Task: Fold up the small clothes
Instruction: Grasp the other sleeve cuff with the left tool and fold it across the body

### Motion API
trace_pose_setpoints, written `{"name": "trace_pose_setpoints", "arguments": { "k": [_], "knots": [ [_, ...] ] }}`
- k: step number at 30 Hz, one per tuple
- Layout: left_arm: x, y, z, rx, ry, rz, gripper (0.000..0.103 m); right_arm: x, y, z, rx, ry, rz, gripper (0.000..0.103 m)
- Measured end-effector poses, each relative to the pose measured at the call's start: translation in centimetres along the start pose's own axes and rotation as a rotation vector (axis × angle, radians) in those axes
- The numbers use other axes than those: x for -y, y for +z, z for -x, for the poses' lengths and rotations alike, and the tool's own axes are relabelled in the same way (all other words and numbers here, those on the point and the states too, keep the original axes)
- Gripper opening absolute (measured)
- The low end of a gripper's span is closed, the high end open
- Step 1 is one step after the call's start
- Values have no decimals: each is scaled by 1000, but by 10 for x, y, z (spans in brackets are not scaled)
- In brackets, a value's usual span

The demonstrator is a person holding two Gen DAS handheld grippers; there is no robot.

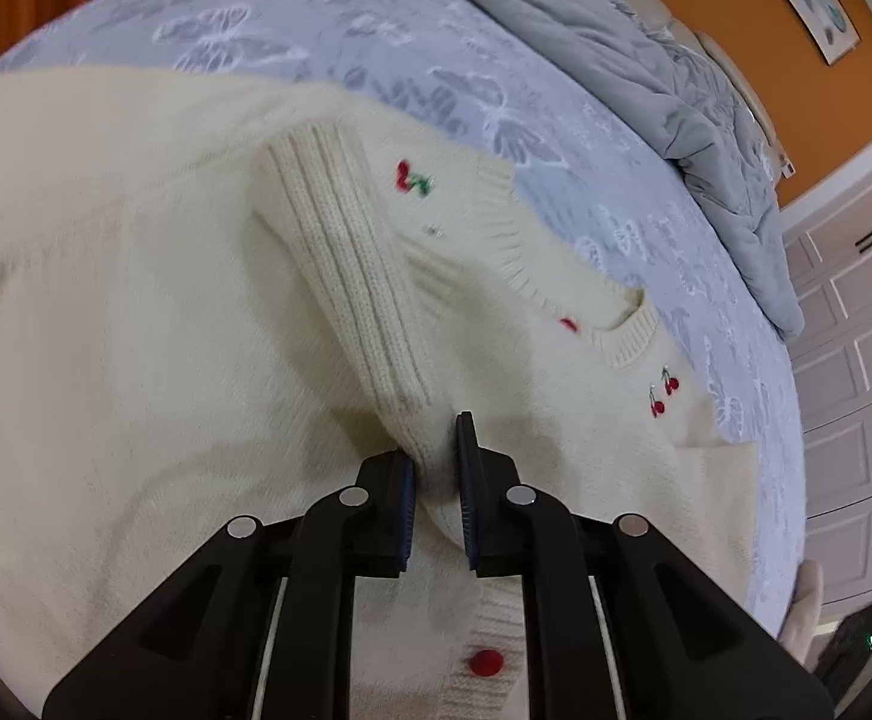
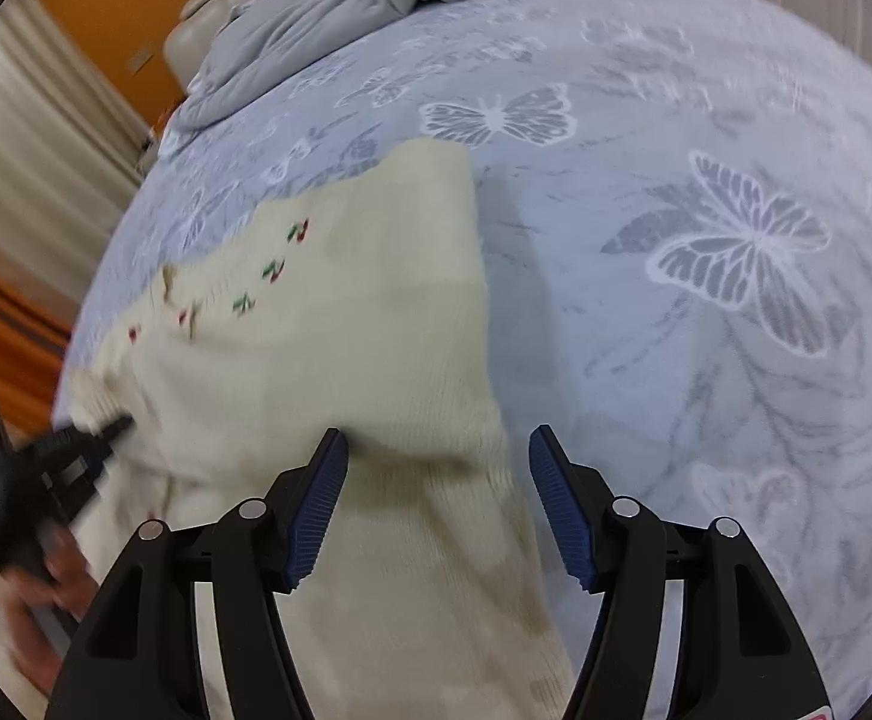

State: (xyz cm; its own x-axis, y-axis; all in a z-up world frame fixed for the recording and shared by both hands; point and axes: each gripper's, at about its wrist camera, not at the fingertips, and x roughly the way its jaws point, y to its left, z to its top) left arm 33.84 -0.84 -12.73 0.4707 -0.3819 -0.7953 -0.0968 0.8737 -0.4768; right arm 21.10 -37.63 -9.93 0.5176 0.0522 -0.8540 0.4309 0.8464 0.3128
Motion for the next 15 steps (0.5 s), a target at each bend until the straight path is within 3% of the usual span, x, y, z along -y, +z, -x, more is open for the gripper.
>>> {"name": "trace_pose_setpoints", "arguments": {
  "k": [3, 4, 5, 6, 9, 10, 11, 13, 14, 15],
  "knots": [
    [-10, -4, -4, -17, -27, 35, 12, -3, 14, -21, -17, -23, -2, 63],
    [-11, -4, -4, -17, -38, 40, 12, -4, 17, -30, -37, -8, -3, 30],
    [-12, -2, -5, -18, -61, 37, 11, -6, 19, -37, -60, 22, -9, 19],
    [-10, 0, -5, -17, -69, 30, 8, -9, 23, -33, -43, 25, -11, 18],
    [4, 4, 22, 99, -141, -53, 8, -12, 27, 24, 201, 120, -15, 16],
    [7, 4, 26, 116, -144, -76, 8, -5, 24, 33, 255, 97, -32, 9],
    [8, 2, 21, 107, -133, -98, 9, 2, 22, 29, 255, 41, -46, 10],
    [7, -4, -8, -11, -61, -112, 9, 23, 14, -20, 53, -80, -66, 9],
    [4, -9, -20, -51, -28, -109, 9, 30, 8, -25, 64, -63, -76, 10],
    [3, -14, -18, -27, -29, -114, 9, 29, 8, -19, 77, -71, -72, 13]
  ]
}}
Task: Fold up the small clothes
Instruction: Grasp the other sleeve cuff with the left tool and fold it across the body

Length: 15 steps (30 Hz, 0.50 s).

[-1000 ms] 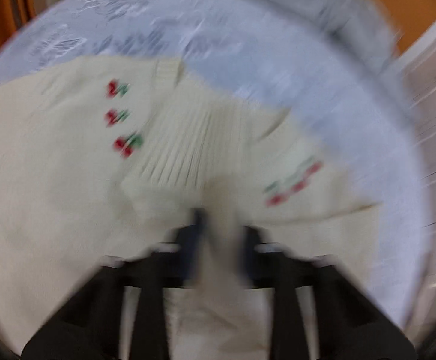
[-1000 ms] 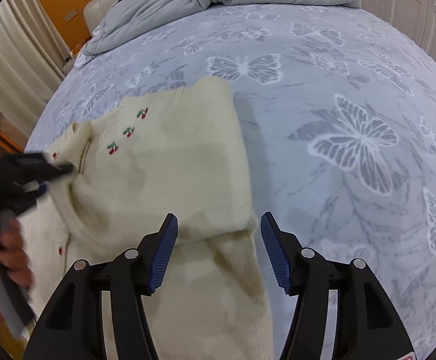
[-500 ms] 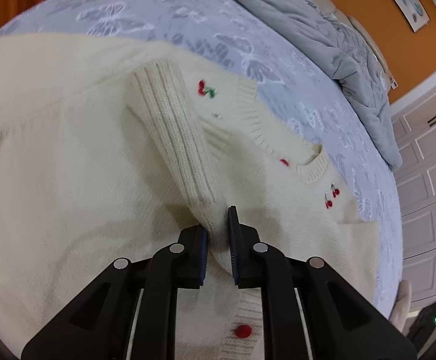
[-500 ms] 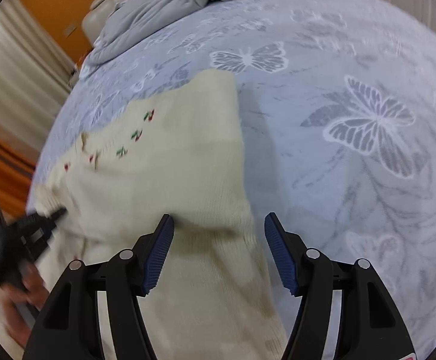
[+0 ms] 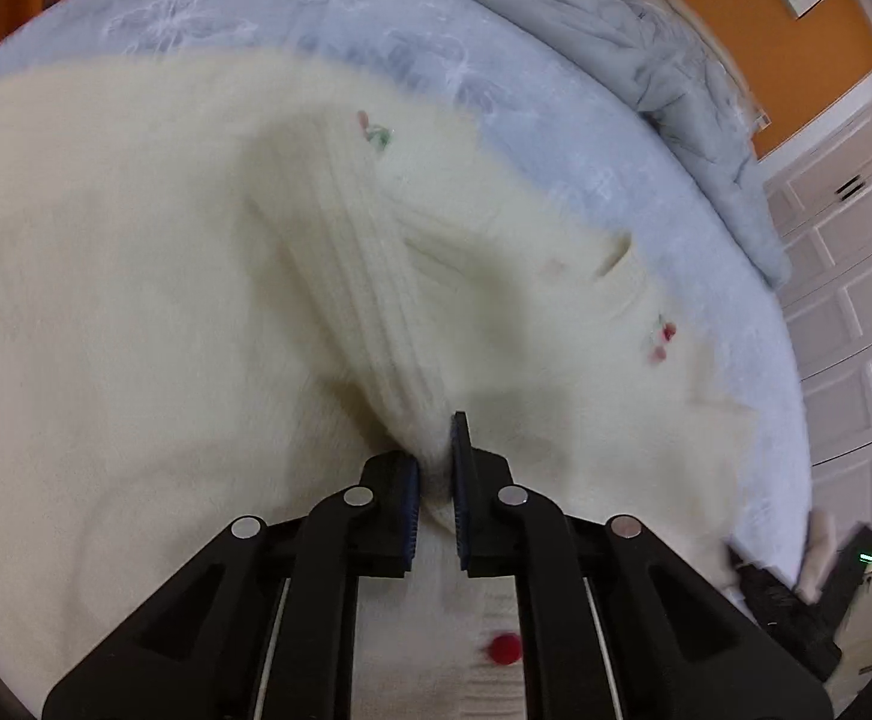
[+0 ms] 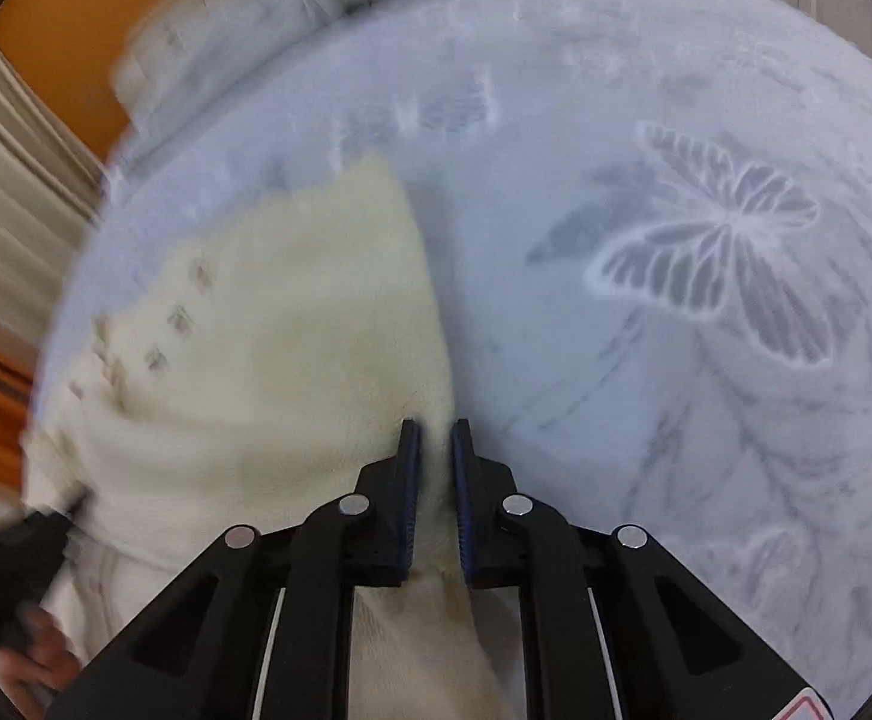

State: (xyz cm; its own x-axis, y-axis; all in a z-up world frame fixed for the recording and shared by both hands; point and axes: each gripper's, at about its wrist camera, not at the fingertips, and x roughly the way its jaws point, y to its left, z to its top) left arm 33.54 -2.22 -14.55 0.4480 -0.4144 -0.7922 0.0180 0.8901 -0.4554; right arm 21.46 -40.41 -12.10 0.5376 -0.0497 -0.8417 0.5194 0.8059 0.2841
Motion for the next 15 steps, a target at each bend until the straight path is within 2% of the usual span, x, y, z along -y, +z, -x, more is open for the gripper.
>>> {"name": "trace_pose_setpoints", "arguments": {
  "k": [1, 2, 4, 6, 7, 8, 9, 11, 12, 13, 14, 15],
  "knots": [
    [2, -3, 5, 20, 10, -17, 10, -3, 4, 8, 0, -28, -1, 13],
    [2, -4, 8, 20, 11, -15, 10, -8, 7, 26, 58, -45, -15, 16],
    [-4, -6, 13, 13, -4, 28, 11, -18, 12, 48, 140, 0, -8, 20],
    [-10, -9, 16, 9, -18, 65, 11, -35, 19, 47, 116, 47, 31, 21],
    [-9, -10, 16, 8, -16, 69, 11, -48, 24, 36, 72, 85, 60, 21],
    [-9, -11, 16, 7, -12, 70, 11, -61, 29, 25, 38, 93, 94, 23],
    [-9, -13, 18, 6, -7, 67, 11, -76, 38, 12, 15, 66, 154, 27],
    [-11, -13, 18, 1, -8, 75, 12, -96, 49, -7, 30, -39, 238, 67],
    [-10, -13, 16, -1, -8, 80, 12, -103, 57, -21, 49, -127, 277, 71],
    [-11, -14, 16, -3, -10, 84, 12, -107, 61, -34, 53, -194, 302, 70],
    [-11, -14, 16, -3, -12, 83, 12, -106, 62, -47, 27, -244, 316, 51],
    [-11, -14, 16, -4, -11, 80, 12, -101, 66, -63, -30, -244, 305, 35]
  ]
}}
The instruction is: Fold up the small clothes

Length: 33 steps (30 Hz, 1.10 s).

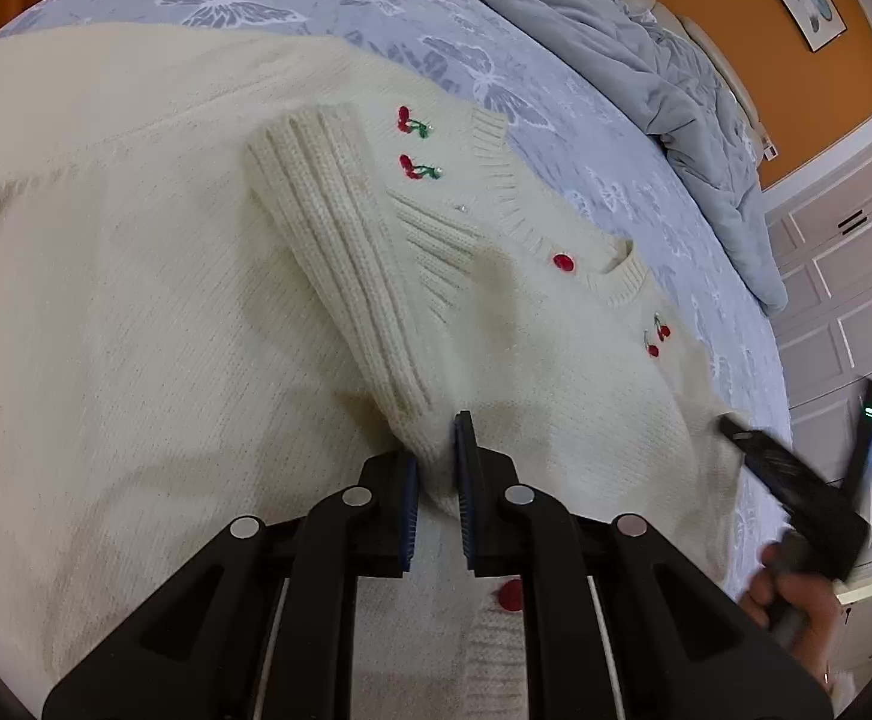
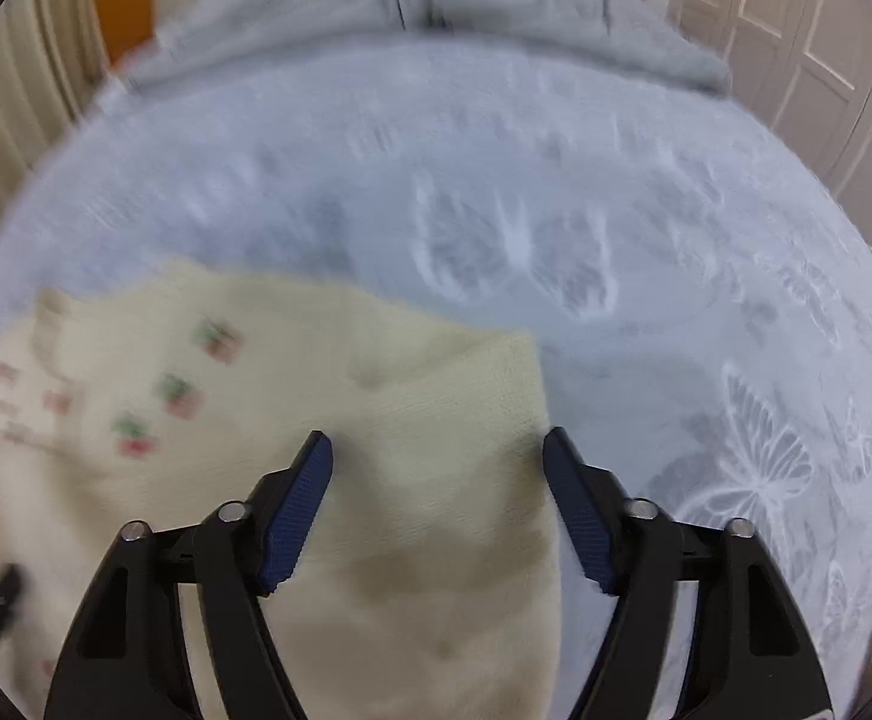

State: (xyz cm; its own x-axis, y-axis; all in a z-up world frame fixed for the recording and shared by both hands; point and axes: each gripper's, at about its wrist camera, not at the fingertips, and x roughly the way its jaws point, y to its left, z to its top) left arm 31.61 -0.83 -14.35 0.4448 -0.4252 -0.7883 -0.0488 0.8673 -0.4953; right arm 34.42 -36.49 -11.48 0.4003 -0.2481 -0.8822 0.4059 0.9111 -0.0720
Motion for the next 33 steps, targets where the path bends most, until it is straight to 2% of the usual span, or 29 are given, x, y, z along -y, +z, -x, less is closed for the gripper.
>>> {"name": "trace_pose_setpoints", "arguments": {
  "k": [1, 2, 5, 7, 8, 11, 12, 13, 15, 17, 18, 19, 21, 24, 26, 27, 29, 31, 33],
  "knots": [
    [1, 1, -1, 0, 3, -8, 12, 3, 1, -5, -5, 66, -14, 15],
    [3, 2, -2, 2, 6, -16, 12, 4, 5, 1, 14, 41, -8, 8],
    [6, 2, -3, 12, 7, -44, 13, 34, 9, 14, 75, 100, -181, 4],
    [5, 1, -4, 16, -4, -49, 16, 54, 6, -10, 14, 64, -258, 4],
    [6, 1, -4, 17, -2, -51, 16, 57, 5, -18, -5, 83, -259, 5],
    [5, 2, 0, 10, -11, -48, 17, 45, 7, 13, 55, 92, -196, 7],
    [3, 2, 3, 8, -18, -45, 18, 38, -1, 35, 98, 135, -173, 7],
    [-1, 3, 10, 17, -23, -34, 21, 34, -7, 49, 130, 153, -156, 11],
    [-10, 4, 29, 63, -14, -18, 24, 18, -33, 76, 158, 190, -91, 17],
    [-34, 8, 59, 121, -11, 36, 35, 5, -63, 91, 136, 206, -25, 21],
    [-46, 11, 70, 140, -3, 61, 46, -4, -77, 94, 110, 197, 14, 22],
    [-67, 16, 85, 171, 27, 104, 58, -16, -91, 94, 71, 171, 65, 22],
    [-105, 29, 107, 218, 109, 181, 68, -36, -115, 93, -10, 123, 133, 22],
    [-171, 56, 133, 280, 269, 296, 74, -45, -139, 111, -70, 149, 122, 25],
    [-214, 77, 145, 309, 384, 364, 74, -52, -144, 122, -79, 154, 106, 33],
    [-232, 85, 148, 312, 416, 397, 74, -56, -143, 126, -84, 151, 100, 36],
    [-268, 99, 150, 310, 451, 488, 74, -64, -142, 133, -87, 135, 106, 36],
    [-298, 106, 150, 317, 412, 577, 74, -76, -145, 141, -80, 103, 129, 36],
    [-306, 111, 152, 353, 402, 604, 75, -88, -148, 147, -77, 76, 150, 37]
  ]
}}
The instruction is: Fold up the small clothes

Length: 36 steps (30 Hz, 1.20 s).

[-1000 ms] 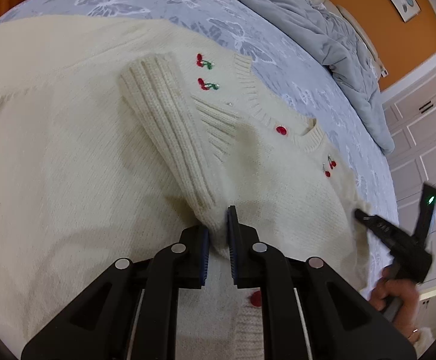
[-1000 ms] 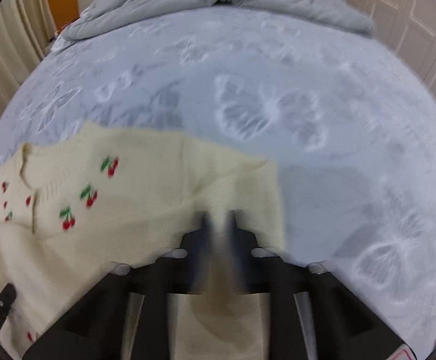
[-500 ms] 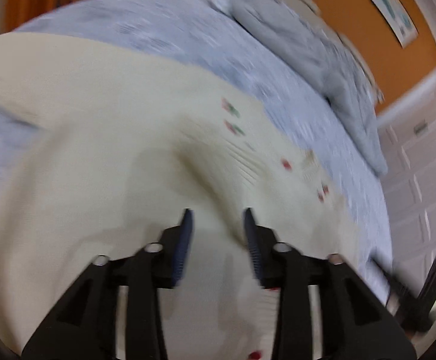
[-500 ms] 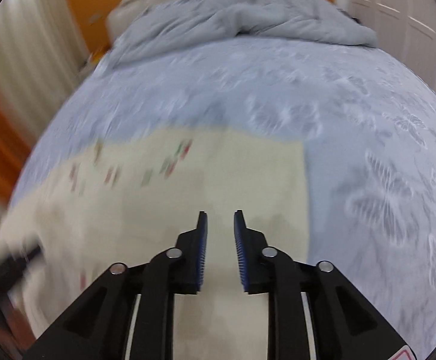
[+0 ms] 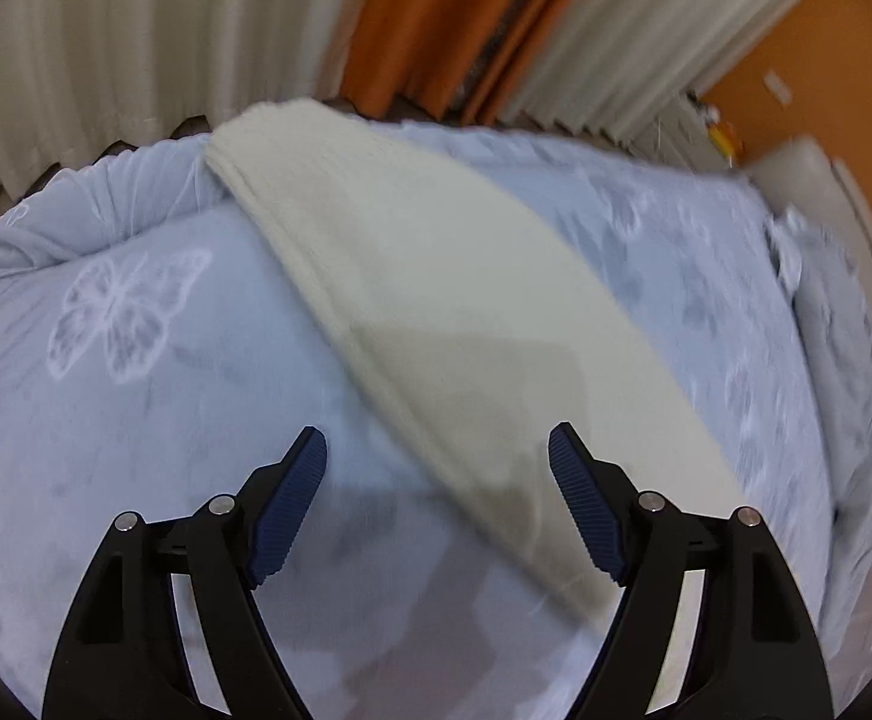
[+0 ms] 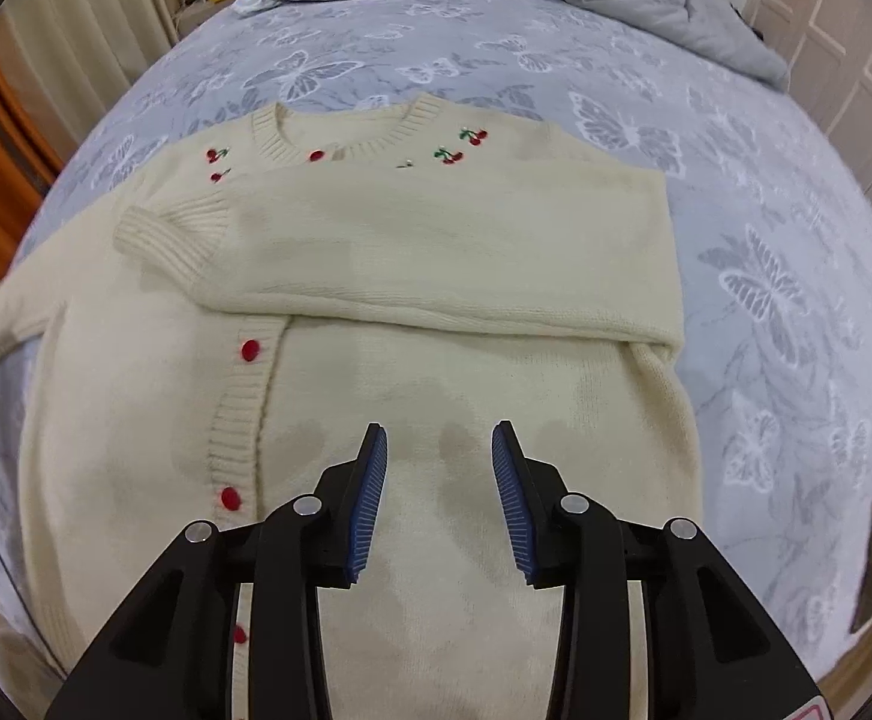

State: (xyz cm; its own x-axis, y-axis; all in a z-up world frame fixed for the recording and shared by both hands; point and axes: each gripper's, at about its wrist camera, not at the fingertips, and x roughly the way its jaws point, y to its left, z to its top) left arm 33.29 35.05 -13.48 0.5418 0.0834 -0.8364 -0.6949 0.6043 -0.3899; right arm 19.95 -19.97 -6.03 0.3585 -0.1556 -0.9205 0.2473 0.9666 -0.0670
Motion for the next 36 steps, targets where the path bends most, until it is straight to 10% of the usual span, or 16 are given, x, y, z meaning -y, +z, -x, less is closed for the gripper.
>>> {"name": "trace_pose_setpoints", "arguments": {
  "k": [2, 4, 9, 18, 25, 31, 36],
  "knots": [
    [7, 5, -5, 18, 5, -31, 73, -7, -1, 2, -6, 8, 5, 39],
    [16, 6, -9, 17, -9, -82, 39, -13, -1, 3, -11, 8, 10, 40],
    [24, 9, 0, 2, -73, -68, 11, -25, -4, 4, -16, 12, 32, 41],
    [116, -25, 97, 128, -300, -319, 10, -28, -7, 6, -14, 27, 34, 41],
    [222, -149, 160, 7, -581, -603, 11, -10, -11, 11, -8, 40, 6, 41],
    [229, -284, 108, -276, -430, -748, 46, 25, -24, 5, -29, 27, -42, 46],
    [161, -278, 101, -299, -427, -552, 54, 51, -17, 9, -6, 102, -82, 50]
  ]
}}
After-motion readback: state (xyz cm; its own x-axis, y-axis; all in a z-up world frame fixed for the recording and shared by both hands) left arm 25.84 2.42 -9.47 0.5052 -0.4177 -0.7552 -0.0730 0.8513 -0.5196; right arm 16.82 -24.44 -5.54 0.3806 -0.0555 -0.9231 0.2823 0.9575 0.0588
